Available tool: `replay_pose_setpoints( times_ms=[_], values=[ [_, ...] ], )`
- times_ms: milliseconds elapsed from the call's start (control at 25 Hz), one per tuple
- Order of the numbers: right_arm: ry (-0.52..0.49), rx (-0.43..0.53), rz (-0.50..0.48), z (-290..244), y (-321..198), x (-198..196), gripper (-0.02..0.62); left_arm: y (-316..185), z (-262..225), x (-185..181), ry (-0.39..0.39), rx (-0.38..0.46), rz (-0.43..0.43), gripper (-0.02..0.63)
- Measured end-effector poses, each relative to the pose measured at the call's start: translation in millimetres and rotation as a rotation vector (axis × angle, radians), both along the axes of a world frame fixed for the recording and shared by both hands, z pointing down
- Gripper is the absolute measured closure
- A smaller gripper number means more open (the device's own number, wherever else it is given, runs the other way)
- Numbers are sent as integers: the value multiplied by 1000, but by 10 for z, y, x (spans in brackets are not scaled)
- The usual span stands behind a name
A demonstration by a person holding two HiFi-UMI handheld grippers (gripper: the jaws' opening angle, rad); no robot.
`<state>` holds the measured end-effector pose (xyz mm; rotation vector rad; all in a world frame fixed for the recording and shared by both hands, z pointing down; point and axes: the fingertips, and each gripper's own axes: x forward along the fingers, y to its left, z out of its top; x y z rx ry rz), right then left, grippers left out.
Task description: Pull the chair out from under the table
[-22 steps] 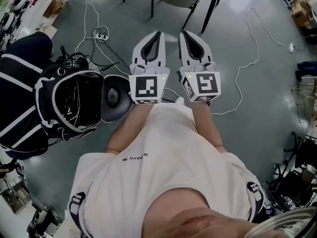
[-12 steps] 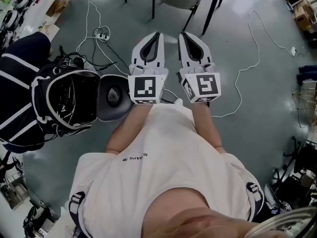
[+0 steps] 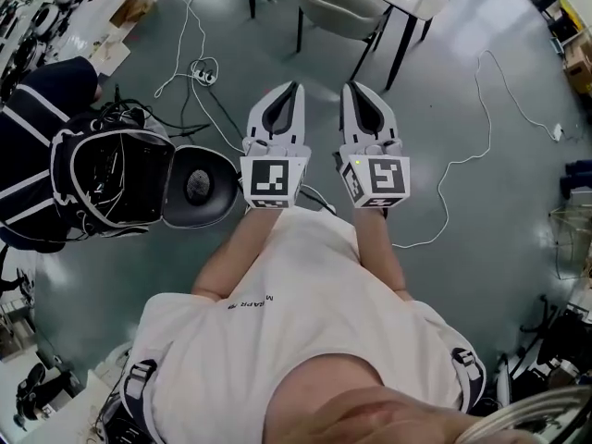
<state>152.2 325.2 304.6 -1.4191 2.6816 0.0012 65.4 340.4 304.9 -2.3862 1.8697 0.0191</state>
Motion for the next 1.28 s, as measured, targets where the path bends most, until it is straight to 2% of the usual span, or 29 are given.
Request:
replay_pose_setpoints(
  times_ms=[120,280,440,680,960,1080,1280],
  values=[
    [-24,-19,-13,66,-102,49,581,-18,60,48,-26,-12,-5,601],
    [-38,-38,-31,65,-293,-229,581,-114,-2,-225,-60,-2,-27,601],
    [-9,-62,-49,178,-553,-415,581,-451,151,-379,-35,-33,-34,601],
    [40,-46,-26,219,-1309,-554,581,-1341,176,-494,5,5,5,601],
    [69,-57,33,44,-2581,-1109,581,-2649,-68,-1051,19,11,73,601],
    [83,-71,54,140,-2940,-1207,581,-3020,-17,-1174,78,0,111,601],
    [104,-88,84,238,-3390,-1290,581,-3488,60,-1242,74,-8,132,601]
  ],
)
